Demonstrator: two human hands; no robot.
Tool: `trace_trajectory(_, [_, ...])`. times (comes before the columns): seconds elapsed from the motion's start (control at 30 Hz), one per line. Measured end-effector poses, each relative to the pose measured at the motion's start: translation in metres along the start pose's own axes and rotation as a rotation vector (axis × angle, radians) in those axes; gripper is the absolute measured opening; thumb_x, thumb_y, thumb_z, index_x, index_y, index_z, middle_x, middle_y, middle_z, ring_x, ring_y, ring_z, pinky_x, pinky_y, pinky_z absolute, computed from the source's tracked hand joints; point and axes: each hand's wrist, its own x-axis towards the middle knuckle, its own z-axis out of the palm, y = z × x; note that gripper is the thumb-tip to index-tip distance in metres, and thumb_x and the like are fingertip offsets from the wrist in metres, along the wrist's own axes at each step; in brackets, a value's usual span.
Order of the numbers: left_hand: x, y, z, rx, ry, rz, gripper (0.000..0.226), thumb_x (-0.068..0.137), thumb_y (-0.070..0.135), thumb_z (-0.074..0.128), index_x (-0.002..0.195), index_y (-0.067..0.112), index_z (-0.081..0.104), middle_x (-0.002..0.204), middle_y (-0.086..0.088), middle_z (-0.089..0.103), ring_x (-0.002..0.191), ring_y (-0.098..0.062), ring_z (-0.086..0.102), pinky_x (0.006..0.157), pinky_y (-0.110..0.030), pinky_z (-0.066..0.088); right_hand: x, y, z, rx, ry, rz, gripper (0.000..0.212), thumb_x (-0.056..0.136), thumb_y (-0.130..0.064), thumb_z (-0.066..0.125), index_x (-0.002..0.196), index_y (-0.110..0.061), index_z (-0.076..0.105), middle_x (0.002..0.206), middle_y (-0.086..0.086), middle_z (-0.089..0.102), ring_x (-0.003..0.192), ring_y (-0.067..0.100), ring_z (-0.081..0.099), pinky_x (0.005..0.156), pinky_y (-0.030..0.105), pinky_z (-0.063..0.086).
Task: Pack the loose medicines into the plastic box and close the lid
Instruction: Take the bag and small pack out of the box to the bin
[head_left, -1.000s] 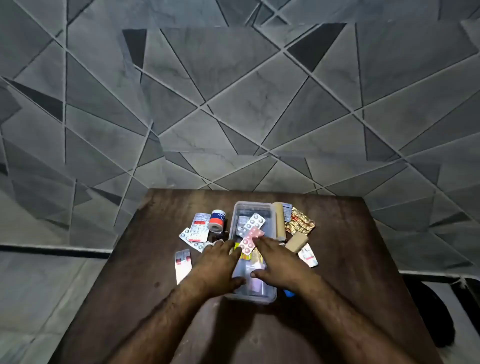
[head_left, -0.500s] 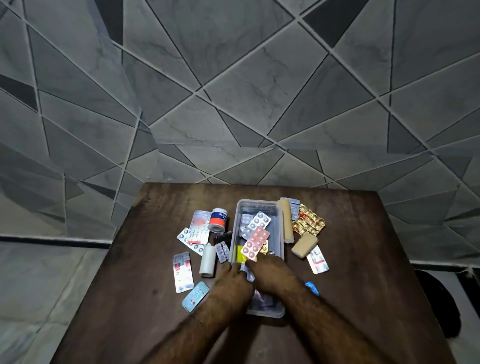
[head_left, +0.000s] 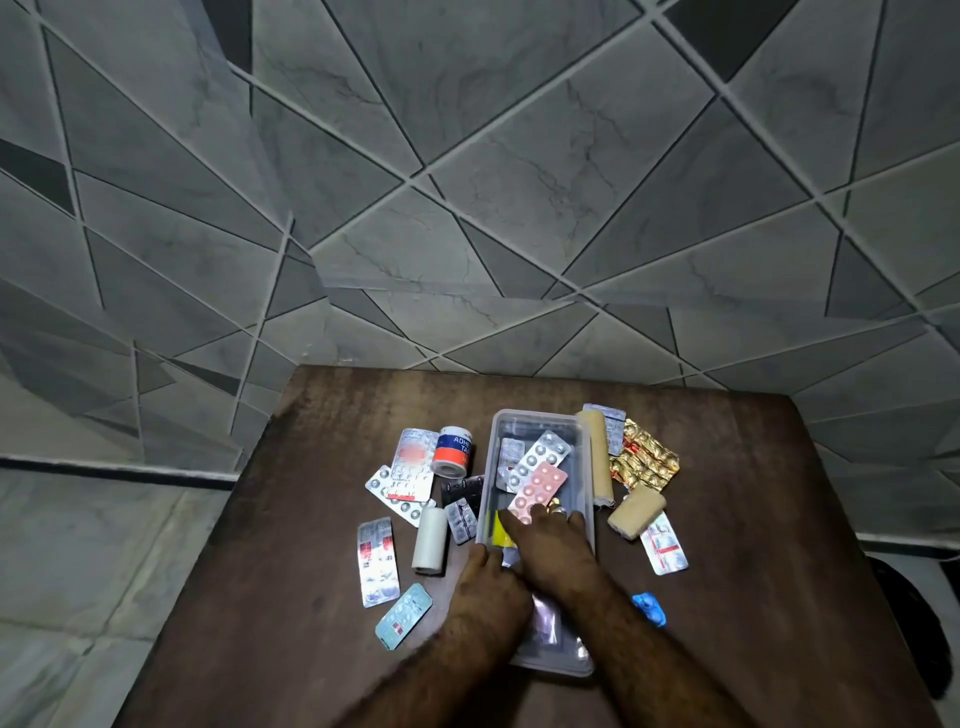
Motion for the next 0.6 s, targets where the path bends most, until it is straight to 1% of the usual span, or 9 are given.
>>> trace_trajectory(0.13, [0.004,0.000,0.005,0.001,0.009,0.009,0.035,0.095,0.012,0.041,0.119,0.000,0.063,0.126,-0.020,0.062,0.125,-0.041,0.044,0.111,-0.053,0.019,0.002,0.001,-0.002,0.058,0.010,-0.009,0.057,0.081,-0.042,0.063,0.133,-0.036,0.040,0.127,0.015,0.055,0.116,0.036,0.052,0.097,0.047,0.034])
trace_trajectory(0.3, [0.006,0.002,0.001,-0.009,-0.019,0.018,0.036,0.094,0.013,0.045,0.122,-0.002,0.060,0.125,-0.024,0.061,0.123,-0.040,0.046,0.112,-0.052,0.022,0.005,-0.002,-0.003,0.024,0.040,-0.080,0.041,0.084,-0.034,0.053,0.124,-0.028,0.049,0.113,0.011,0.069,0.107,0.033,0.062,0.097,0.045,0.031])
trace_trajectory(0.33, [0.006,0.002,-0.002,0.010,-0.002,0.031,0.032,0.090,0.019,0.055,0.113,0.001,0.067,0.115,-0.022,0.067,0.115,-0.038,0.054,0.109,-0.050,0.030,0.005,-0.001,-0.003,0.011,0.046,-0.093,0.039,0.086,-0.034,0.050,0.124,-0.027,0.050,0.114,0.012,0.069,0.107,0.033,0.062,0.098,0.045,0.030])
trace_trajectory(0.4, [0.004,0.002,-0.010,-0.010,-0.037,0.007,0.031,0.065,0.037,0.079,0.081,0.011,0.077,0.080,-0.010,0.075,0.085,-0.029,0.067,0.092,-0.041,0.049,0.006,0.001,-0.002,-0.040,0.050,-0.124,0.040,0.088,-0.034,0.047,0.127,-0.026,0.050,0.116,0.013,0.068,0.107,0.035,0.061,0.101,0.047,0.029])
trace_trajectory(0.43, [0.006,0.001,-0.008,-0.015,-0.056,0.013,0.030,0.063,0.037,0.080,0.078,0.012,0.077,0.077,-0.008,0.075,0.082,-0.028,0.068,0.091,-0.040,0.050,0.006,0.002,-0.001,-0.069,0.048,-0.138,0.041,0.088,-0.034,0.047,0.128,-0.025,0.050,0.116,0.014,0.068,0.106,0.035,0.062,0.101,0.049,0.028])
trace_trajectory(0.5, [0.006,0.001,-0.004,-0.038,-0.103,0.007,0.024,0.082,0.023,0.064,0.097,0.008,0.074,0.097,-0.015,0.074,0.099,-0.034,0.063,0.103,-0.048,0.039,0.009,0.001,-0.002,-0.109,0.049,-0.152,0.044,0.087,-0.034,0.049,0.130,-0.023,0.049,0.114,0.016,0.069,0.104,0.036,0.063,0.101,0.050,0.028])
trace_trajectory(0.53, [0.006,0.001,0.000,-0.039,-0.045,0.017,0.022,0.083,0.021,0.063,0.097,0.007,0.074,0.098,-0.015,0.074,0.100,-0.034,0.063,0.103,-0.049,0.038,0.010,0.000,-0.003,-0.120,0.051,-0.153,0.045,0.087,-0.034,0.050,0.130,-0.022,0.049,0.112,0.016,0.069,0.103,0.036,0.063,0.100,0.049,0.029])
trace_trajectory(0.57, [0.006,0.000,0.000,-0.021,-0.033,0.022,0.019,0.074,0.024,0.072,0.086,0.010,0.076,0.085,-0.011,0.076,0.090,-0.031,0.066,0.096,-0.048,0.045,0.011,-0.002,-0.004,-0.126,0.054,-0.150,0.044,0.086,-0.032,0.051,0.128,-0.021,0.050,0.111,0.016,0.069,0.103,0.036,0.063,0.100,0.049,0.030])
trace_trajectory(0.6, [0.005,-0.001,0.003,-0.007,-0.003,0.026,0.022,0.057,0.031,0.082,0.068,0.013,0.075,0.066,-0.004,0.073,0.073,-0.025,0.069,0.084,-0.043,0.053,0.011,-0.004,-0.005,-0.124,0.053,-0.147,0.041,0.085,-0.031,0.052,0.125,-0.020,0.051,0.109,0.016,0.070,0.102,0.036,0.064,0.099,0.048,0.030])
